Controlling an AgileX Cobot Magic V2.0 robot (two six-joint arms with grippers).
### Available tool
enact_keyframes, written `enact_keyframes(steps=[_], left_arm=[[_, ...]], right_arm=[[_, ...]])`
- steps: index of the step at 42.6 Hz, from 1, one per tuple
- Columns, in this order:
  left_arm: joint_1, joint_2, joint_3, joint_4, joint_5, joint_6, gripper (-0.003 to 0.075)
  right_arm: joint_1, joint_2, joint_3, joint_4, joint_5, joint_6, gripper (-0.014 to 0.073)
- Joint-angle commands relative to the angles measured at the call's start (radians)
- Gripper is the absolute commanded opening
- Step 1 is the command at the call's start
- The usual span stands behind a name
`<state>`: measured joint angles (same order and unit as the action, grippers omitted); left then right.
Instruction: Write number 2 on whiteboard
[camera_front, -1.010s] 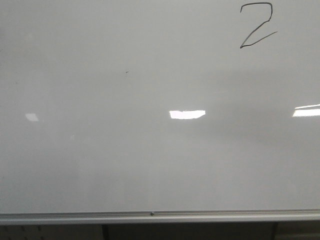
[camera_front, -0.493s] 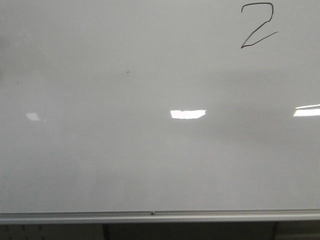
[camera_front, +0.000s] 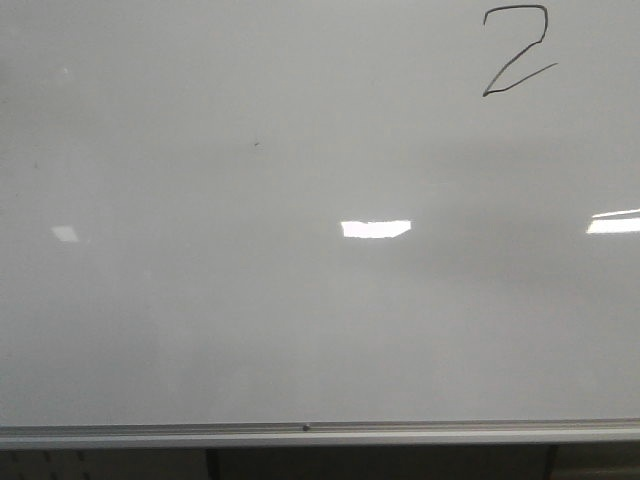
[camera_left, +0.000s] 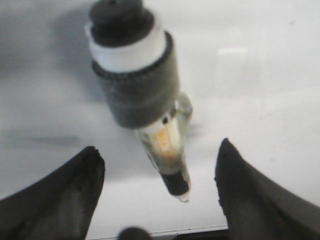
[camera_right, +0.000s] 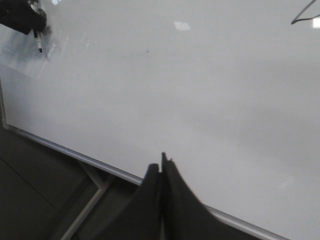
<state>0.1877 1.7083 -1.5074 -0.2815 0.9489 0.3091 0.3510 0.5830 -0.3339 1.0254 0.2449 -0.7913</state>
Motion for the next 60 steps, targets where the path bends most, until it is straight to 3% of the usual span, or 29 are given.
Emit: enact_keyframes(steps=[1, 11, 26, 41, 60], left_arm=[[-0.001, -0.133, 0.041, -0.025, -0.064, 0.0, 0.0353], [-0.038, -0.417, 0.351, -0.065, -0.334, 0.0, 0.0208], [-0.247, -0.794, 0.849, -0.065, -0.834, 0.0, -0.002], [-0.363, -1.104, 1.143, -0.066, -1.125, 0.0, -0.0019], [-0.384, -1.297, 1.179, -0.066, -1.184, 0.0, -0.002]], right_arm=[[-0.006, -0.002, -0.027, 0.023, -0.033, -0.002, -0.0106], [-0.006, -0.002, -0.027, 0.023, -0.03, -0.002, -0.0106], [-0.006, -0.002, -0.027, 0.023, -0.03, -0.002, -0.0106], [-0.006, -0.002, -0.027, 0.023, -0.03, -0.002, -0.0106], [-0.006, -0.002, -0.027, 0.023, -0.03, -0.002, -0.0106]])
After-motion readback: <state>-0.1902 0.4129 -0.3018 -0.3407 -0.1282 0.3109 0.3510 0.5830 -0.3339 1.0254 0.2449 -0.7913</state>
